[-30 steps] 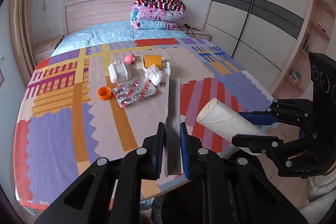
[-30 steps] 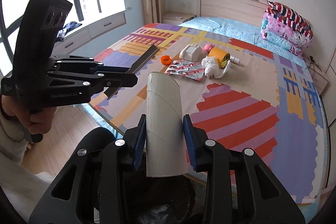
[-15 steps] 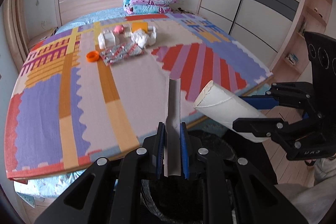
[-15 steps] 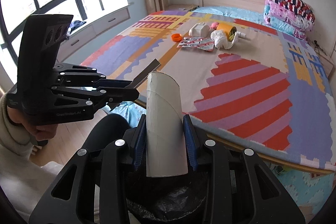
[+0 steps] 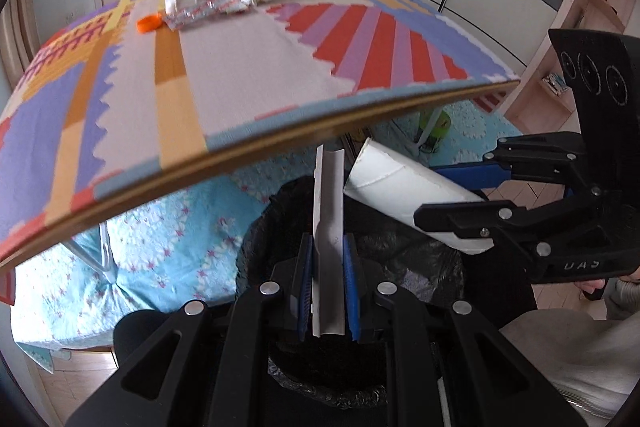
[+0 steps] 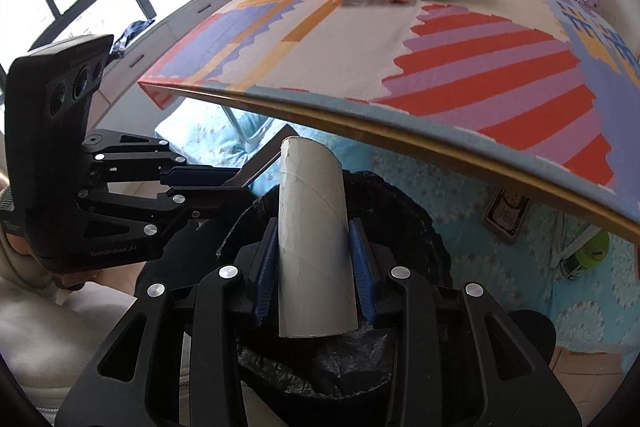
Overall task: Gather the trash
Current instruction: 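Lift the cardboard tube with the right gripper and carry it over the black bin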
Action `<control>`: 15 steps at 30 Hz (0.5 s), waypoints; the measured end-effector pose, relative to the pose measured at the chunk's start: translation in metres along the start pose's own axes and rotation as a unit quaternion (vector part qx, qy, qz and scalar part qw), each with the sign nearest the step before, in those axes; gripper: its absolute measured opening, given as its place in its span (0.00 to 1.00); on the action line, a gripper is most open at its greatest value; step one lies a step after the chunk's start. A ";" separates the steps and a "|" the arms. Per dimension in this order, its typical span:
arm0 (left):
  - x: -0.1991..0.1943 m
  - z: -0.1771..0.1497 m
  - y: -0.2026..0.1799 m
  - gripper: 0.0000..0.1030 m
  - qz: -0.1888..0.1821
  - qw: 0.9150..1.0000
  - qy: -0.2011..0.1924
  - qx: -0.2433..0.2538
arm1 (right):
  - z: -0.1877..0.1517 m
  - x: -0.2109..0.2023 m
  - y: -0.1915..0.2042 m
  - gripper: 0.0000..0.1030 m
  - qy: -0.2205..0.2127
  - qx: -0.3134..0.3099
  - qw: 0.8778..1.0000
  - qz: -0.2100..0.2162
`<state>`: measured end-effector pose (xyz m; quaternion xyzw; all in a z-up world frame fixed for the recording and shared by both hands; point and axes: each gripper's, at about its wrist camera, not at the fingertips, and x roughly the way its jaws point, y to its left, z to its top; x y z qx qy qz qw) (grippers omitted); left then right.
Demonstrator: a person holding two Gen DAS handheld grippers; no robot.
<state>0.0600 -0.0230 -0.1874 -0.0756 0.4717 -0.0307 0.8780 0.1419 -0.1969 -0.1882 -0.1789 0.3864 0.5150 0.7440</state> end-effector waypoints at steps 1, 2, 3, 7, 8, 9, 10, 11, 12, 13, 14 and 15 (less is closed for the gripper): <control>0.004 -0.002 0.000 0.14 -0.001 1.000 0.005 -0.001 | -0.002 0.002 -0.002 0.33 0.003 0.004 1.000 -0.001; 0.010 -0.004 0.000 0.14 -0.004 1.000 0.013 -0.001 | -0.004 0.005 -0.004 0.33 0.005 0.007 1.000 -0.001; 0.014 -0.006 -0.001 0.14 -0.006 1.000 0.019 -0.001 | -0.006 0.007 -0.006 0.33 0.007 0.010 1.000 -0.002; 0.034 -0.016 -0.001 0.14 -0.007 0.999 0.045 -0.005 | -0.013 0.020 -0.008 0.33 0.023 0.016 1.000 -0.004; 0.039 -0.018 0.000 0.14 -0.007 0.999 0.050 -0.006 | -0.015 0.025 -0.008 0.33 0.029 0.017 0.999 -0.003; 0.043 -0.021 0.000 0.14 -0.007 0.998 0.054 -0.006 | -0.016 0.029 -0.009 0.33 0.034 0.018 0.999 -0.001; 0.047 -0.023 0.001 0.14 -0.007 0.998 0.058 -0.008 | -0.017 0.034 -0.009 0.33 0.039 0.019 0.999 0.000; 0.053 -0.026 0.003 0.14 -0.009 0.998 0.065 -0.013 | -0.017 0.038 -0.010 0.33 0.044 0.020 0.999 0.000; 0.057 -0.027 0.004 0.14 -0.011 0.997 0.071 -0.017 | -0.017 0.043 -0.011 0.33 0.050 0.021 0.999 -0.001; 0.061 -0.029 0.006 0.14 -0.011 0.997 0.076 -0.020 | -0.019 0.047 -0.011 0.33 0.055 0.021 0.998 -0.003; 0.066 -0.031 0.008 0.14 -0.010 0.996 0.082 -0.023 | -0.019 0.051 -0.011 0.33 0.060 0.021 0.998 -0.004; 0.069 -0.032 0.008 0.14 -0.013 0.996 0.085 -0.024 | -0.020 0.055 -0.012 0.33 0.066 0.023 0.998 -0.004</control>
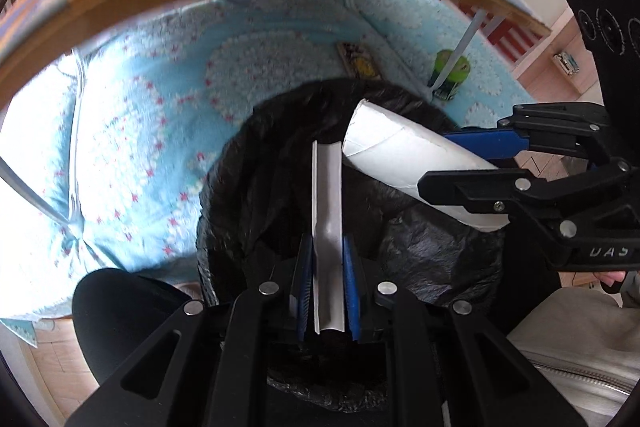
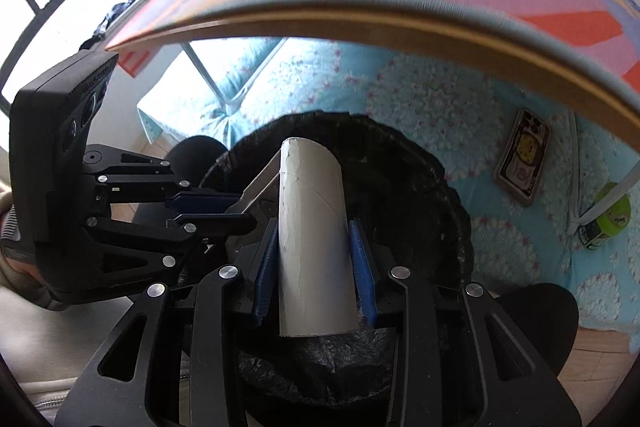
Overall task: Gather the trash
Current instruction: 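Lift the cardboard tube with the right gripper and carry it over the black bin, then open the right gripper to drop the tube into the bin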
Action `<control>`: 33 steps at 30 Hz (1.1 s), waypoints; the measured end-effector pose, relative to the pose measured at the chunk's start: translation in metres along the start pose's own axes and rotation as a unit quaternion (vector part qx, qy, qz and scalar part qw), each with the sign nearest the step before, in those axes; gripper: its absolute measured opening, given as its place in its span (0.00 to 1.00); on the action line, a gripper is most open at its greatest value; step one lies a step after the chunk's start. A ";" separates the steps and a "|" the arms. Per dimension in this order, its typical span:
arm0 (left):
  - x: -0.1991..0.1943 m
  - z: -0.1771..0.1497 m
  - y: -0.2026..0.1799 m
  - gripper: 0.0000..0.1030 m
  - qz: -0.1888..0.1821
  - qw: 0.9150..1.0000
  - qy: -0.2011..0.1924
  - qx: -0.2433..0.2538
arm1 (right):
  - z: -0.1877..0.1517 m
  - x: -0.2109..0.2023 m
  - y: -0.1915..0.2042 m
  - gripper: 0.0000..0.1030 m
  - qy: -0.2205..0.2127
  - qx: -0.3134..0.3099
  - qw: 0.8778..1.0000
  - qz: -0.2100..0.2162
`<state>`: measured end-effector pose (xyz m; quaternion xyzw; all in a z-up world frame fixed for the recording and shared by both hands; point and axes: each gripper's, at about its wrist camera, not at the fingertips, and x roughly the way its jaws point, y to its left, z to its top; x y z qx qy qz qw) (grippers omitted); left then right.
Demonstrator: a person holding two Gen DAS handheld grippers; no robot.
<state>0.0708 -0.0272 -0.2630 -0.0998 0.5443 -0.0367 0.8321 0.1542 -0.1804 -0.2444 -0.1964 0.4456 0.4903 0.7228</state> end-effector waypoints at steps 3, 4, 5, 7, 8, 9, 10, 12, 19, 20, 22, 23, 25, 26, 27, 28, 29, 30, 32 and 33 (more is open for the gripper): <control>0.009 0.000 0.002 0.14 -0.003 1.000 0.009 -0.004 | 0.000 0.010 -0.001 0.33 0.014 0.000 1.000 0.000; 0.012 0.000 0.003 0.14 -0.002 1.000 0.012 -0.006 | -0.001 0.013 -0.001 0.33 0.019 0.000 1.000 0.000; 0.016 0.000 0.004 0.14 -0.002 1.000 0.015 -0.008 | 0.000 0.015 -0.002 0.33 0.023 0.000 1.000 0.000; 0.022 -0.002 0.005 0.14 -0.005 1.000 0.022 -0.010 | -0.002 0.021 -0.003 0.33 0.031 0.002 1.000 0.002; 0.025 -0.003 0.005 0.14 -0.005 1.000 0.028 -0.011 | -0.002 0.023 -0.003 0.33 0.034 0.003 0.999 0.001; 0.025 -0.002 0.004 0.14 -0.005 0.999 0.031 -0.011 | -0.002 0.025 -0.003 0.33 0.037 0.003 0.999 0.000; 0.027 -0.001 0.004 0.14 -0.007 0.999 0.033 -0.010 | -0.002 0.026 -0.003 0.33 0.039 0.003 0.999 0.001; 0.032 0.000 0.004 0.14 -0.005 0.999 0.040 -0.010 | -0.002 0.030 -0.004 0.33 0.043 0.004 0.999 0.001; 0.040 0.001 0.001 0.14 -0.007 0.999 0.053 -0.006 | -0.002 0.033 -0.008 0.35 0.043 0.016 0.999 0.005; 0.040 0.001 0.000 0.14 -0.006 0.998 0.055 -0.006 | -0.002 0.033 -0.008 0.35 0.043 0.016 0.999 0.005; 0.039 0.001 0.000 0.15 -0.001 0.998 0.055 -0.007 | -0.003 0.031 -0.009 0.37 0.041 0.015 0.999 0.006; 0.038 0.001 -0.001 0.17 0.000 0.998 0.054 -0.007 | -0.003 0.030 -0.009 0.40 0.040 0.014 0.999 0.006; 0.036 0.001 -0.002 0.23 0.001 0.999 0.052 -0.005 | -0.003 0.028 -0.009 0.48 0.034 0.012 0.999 0.000; 0.035 0.000 -0.003 0.31 0.002 0.999 0.052 -0.003 | -0.003 0.026 -0.009 0.48 0.032 0.011 0.999 0.000; 0.033 0.000 -0.004 0.34 0.001 0.999 0.048 -0.002 | -0.003 0.024 -0.009 0.48 0.029 0.011 1.000 0.000; 0.032 0.000 -0.004 0.40 -0.001 0.999 0.045 -0.002 | -0.003 0.023 -0.008 0.48 0.027 0.010 1.000 -0.001; 0.030 0.000 -0.005 0.43 -0.002 0.999 0.042 -0.001 | -0.003 0.021 -0.009 0.48 0.025 0.010 1.000 -0.002; 0.028 0.000 -0.005 0.43 -0.002 0.999 0.039 0.001 | -0.003 0.020 -0.009 0.48 0.024 0.011 1.000 -0.004; 0.026 0.001 -0.006 0.43 -0.002 0.999 0.037 0.001 | -0.002 0.017 -0.009 0.48 0.020 0.010 1.000 -0.005; 0.026 0.001 -0.006 0.43 -0.001 0.999 0.036 0.002 | -0.002 0.015 -0.009 0.48 0.018 0.011 1.000 -0.005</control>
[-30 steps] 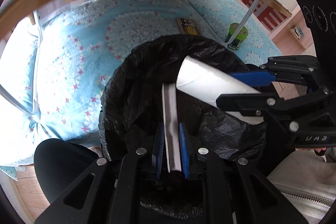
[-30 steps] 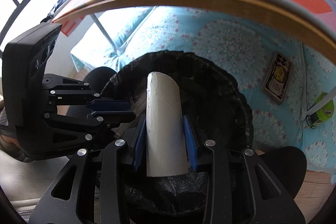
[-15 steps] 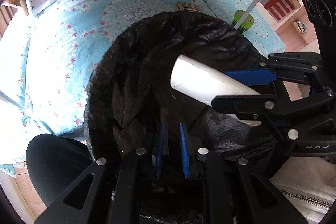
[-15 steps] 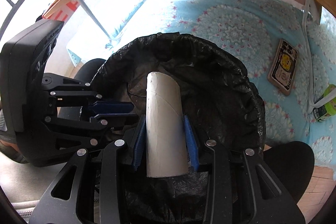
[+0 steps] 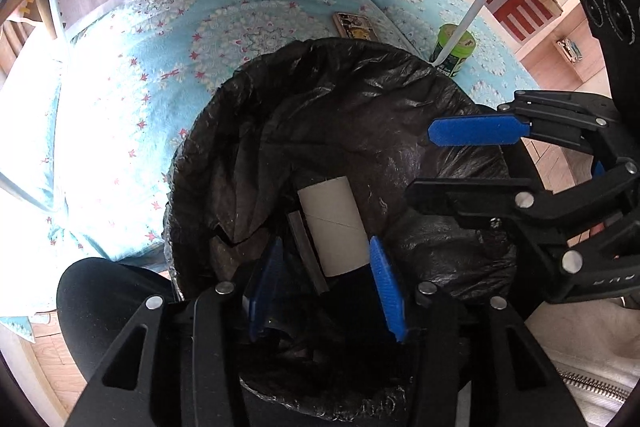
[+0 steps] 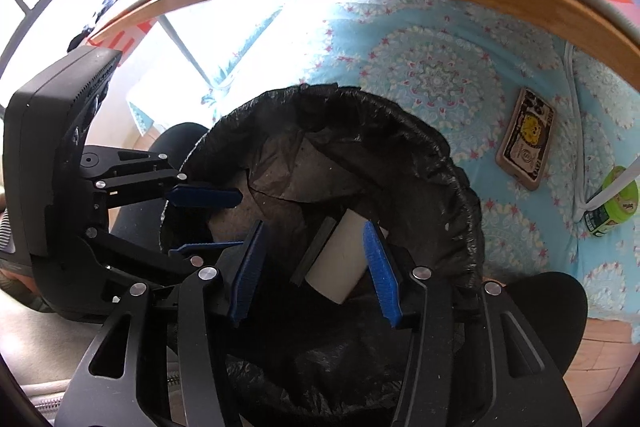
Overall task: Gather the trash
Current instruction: 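Open the right gripper to drop the tube into the bin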
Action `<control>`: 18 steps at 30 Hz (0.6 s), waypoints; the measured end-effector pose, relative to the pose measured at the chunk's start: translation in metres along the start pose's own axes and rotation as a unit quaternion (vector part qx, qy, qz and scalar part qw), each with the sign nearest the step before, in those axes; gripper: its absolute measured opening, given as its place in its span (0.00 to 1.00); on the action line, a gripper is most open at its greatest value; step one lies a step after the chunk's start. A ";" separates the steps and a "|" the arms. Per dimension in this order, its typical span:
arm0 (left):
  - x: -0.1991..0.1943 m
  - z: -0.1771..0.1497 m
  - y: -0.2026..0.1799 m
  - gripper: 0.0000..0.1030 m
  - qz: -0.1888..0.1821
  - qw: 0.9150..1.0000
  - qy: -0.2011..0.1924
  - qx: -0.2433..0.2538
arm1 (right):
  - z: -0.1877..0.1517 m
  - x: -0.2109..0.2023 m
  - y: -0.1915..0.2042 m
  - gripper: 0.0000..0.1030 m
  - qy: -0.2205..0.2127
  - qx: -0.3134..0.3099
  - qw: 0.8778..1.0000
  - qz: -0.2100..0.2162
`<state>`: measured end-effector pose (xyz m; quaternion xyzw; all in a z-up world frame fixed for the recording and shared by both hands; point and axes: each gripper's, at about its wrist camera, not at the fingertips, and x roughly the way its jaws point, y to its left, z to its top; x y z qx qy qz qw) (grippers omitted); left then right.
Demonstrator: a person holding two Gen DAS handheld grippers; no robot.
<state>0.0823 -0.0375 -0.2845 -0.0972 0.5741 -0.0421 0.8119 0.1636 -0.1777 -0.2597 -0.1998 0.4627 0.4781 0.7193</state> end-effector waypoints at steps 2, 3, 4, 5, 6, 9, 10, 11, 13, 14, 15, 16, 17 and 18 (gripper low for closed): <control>-0.001 0.000 0.000 0.43 0.001 1.000 -0.001 0.000 | 0.000 -0.003 -0.001 0.48 -0.004 0.001 1.000 0.000; -0.002 0.000 0.000 0.43 0.000 1.000 -0.002 -0.001 | 0.000 -0.003 -0.001 0.48 -0.004 0.002 1.000 0.000; -0.003 0.000 0.000 0.43 0.001 1.000 -0.003 -0.001 | 0.000 -0.004 -0.001 0.48 -0.005 0.002 1.000 -0.001; -0.005 0.000 0.000 0.43 0.001 1.000 -0.005 -0.002 | 0.000 -0.005 -0.002 0.48 -0.006 0.002 1.000 -0.001; -0.006 0.000 -0.001 0.43 0.000 1.000 -0.007 -0.002 | 0.000 -0.006 -0.002 0.48 -0.008 0.002 1.000 -0.001; -0.011 0.000 -0.002 0.43 0.000 1.000 -0.013 -0.002 | 0.001 -0.010 -0.002 0.48 -0.013 0.001 1.000 -0.002; -0.013 0.000 -0.002 0.43 0.000 1.000 -0.015 -0.002 | 0.000 -0.011 -0.001 0.48 -0.015 0.000 1.000 -0.002; -0.014 0.000 -0.002 0.43 0.000 1.000 -0.018 -0.003 | 0.001 -0.013 -0.001 0.48 -0.017 -0.001 1.000 -0.002; -0.018 -0.001 -0.002 0.43 0.001 1.000 -0.022 -0.003 | 0.001 -0.016 0.000 0.48 -0.021 -0.002 1.000 -0.003; -0.019 -0.001 -0.002 0.43 0.001 1.000 -0.024 -0.003 | 0.001 -0.017 0.000 0.48 -0.023 -0.002 1.000 -0.003; -0.022 -0.002 -0.003 0.43 0.002 1.000 -0.026 -0.003 | 0.001 -0.019 0.000 0.48 -0.025 -0.002 1.000 -0.003; -0.024 -0.001 -0.003 0.43 0.003 1.000 -0.029 -0.003 | 0.001 -0.020 0.000 0.48 -0.027 -0.003 1.000 -0.003; -0.026 0.000 -0.004 0.43 0.004 1.000 -0.030 -0.003 | 0.001 -0.022 0.000 0.48 -0.030 -0.003 1.000 -0.004; -0.028 0.001 -0.003 0.43 0.005 0.999 -0.033 -0.003 | 0.001 -0.024 0.000 0.48 -0.032 -0.003 0.999 -0.005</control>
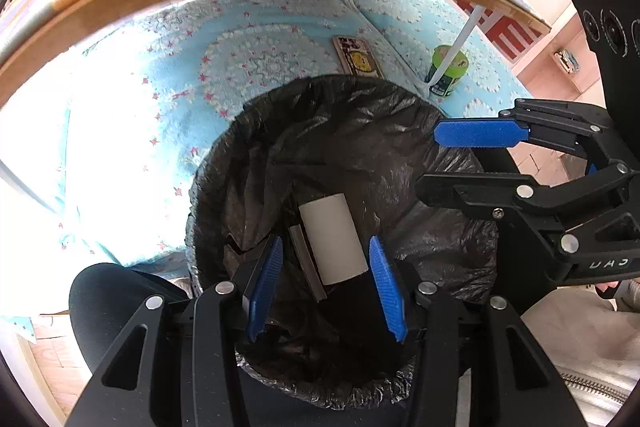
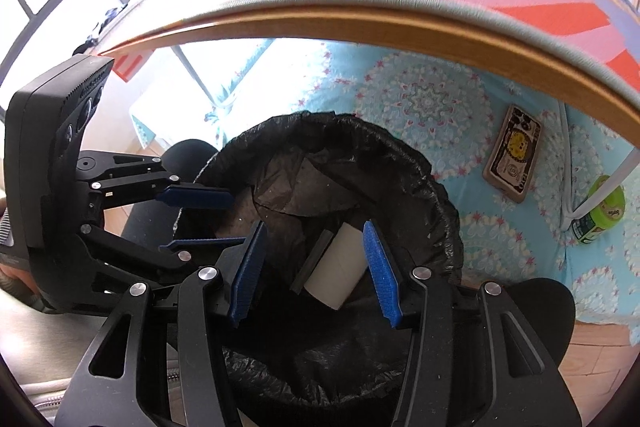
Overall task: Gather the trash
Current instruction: 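Open the right gripper to drop the tube into the bin, then grasp the orange bottle cap with the left gripper while the right gripper grasps the white tissue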
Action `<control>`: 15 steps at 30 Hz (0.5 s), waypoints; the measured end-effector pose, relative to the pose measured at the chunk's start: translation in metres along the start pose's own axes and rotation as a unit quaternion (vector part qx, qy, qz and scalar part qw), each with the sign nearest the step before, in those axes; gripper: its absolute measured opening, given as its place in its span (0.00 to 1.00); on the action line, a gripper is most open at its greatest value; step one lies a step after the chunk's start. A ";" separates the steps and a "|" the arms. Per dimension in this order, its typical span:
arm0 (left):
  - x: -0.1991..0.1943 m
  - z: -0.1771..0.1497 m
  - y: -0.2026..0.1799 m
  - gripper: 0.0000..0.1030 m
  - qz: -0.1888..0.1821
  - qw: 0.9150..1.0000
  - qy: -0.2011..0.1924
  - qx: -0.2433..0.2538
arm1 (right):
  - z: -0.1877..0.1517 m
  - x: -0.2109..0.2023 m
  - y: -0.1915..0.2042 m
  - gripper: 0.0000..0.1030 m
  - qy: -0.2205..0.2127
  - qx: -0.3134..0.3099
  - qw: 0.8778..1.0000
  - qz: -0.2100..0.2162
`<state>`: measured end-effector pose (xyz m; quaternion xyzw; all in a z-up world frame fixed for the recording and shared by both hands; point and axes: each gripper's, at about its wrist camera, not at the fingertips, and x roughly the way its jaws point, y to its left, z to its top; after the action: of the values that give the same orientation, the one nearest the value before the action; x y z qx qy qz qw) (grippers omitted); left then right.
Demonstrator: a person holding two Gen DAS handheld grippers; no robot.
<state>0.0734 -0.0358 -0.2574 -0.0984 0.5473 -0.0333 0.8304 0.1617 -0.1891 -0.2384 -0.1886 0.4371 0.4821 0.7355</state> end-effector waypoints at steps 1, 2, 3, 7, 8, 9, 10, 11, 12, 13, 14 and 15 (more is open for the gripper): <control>-0.002 0.000 0.000 0.43 0.001 1.000 -0.003 0.000 | 0.000 -0.002 0.000 0.48 -0.003 0.000 1.000 -0.001; -0.004 0.001 -0.001 0.43 0.002 1.000 -0.006 0.001 | 0.001 -0.004 0.000 0.48 -0.005 0.000 1.000 -0.001; -0.007 0.002 -0.001 0.43 0.003 1.000 -0.009 0.001 | 0.001 -0.005 0.000 0.48 -0.007 -0.001 1.000 -0.002; -0.022 0.006 -0.001 0.43 0.005 1.000 -0.024 0.002 | 0.003 -0.013 0.000 0.48 -0.016 0.001 1.000 -0.001; -0.025 0.007 0.000 0.43 0.005 1.000 -0.029 0.003 | 0.004 -0.015 0.000 0.48 -0.018 0.000 1.000 -0.001; -0.030 0.009 -0.001 0.43 0.008 0.999 -0.034 0.001 | 0.004 -0.017 0.001 0.48 -0.021 -0.001 1.000 -0.002; -0.035 0.010 -0.001 0.43 0.009 0.999 -0.039 0.002 | 0.005 -0.019 0.001 0.48 -0.023 -0.002 1.000 -0.003; -0.041 0.011 -0.003 0.43 0.008 0.999 -0.047 0.005 | 0.007 -0.022 0.002 0.48 -0.027 -0.003 1.000 -0.002; -0.047 0.012 -0.005 0.43 0.009 0.999 -0.053 0.007 | 0.008 -0.025 0.003 0.48 -0.031 -0.005 1.000 -0.002; -0.051 0.013 -0.005 0.43 0.010 0.998 -0.058 0.009 | 0.010 -0.028 0.004 0.48 -0.036 -0.006 0.999 -0.002; -0.056 0.014 -0.006 0.43 0.011 0.998 -0.064 0.011 | 0.011 -0.032 0.004 0.48 -0.040 -0.007 0.999 -0.002; -0.062 0.016 -0.007 0.43 0.012 0.997 -0.070 0.013 | 0.013 -0.036 0.005 0.48 -0.045 -0.009 0.999 -0.003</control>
<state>0.0640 -0.0302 -0.1944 -0.0831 0.4884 -0.0237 0.8683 0.1579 -0.1970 -0.2012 -0.1746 0.3987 0.4922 0.7539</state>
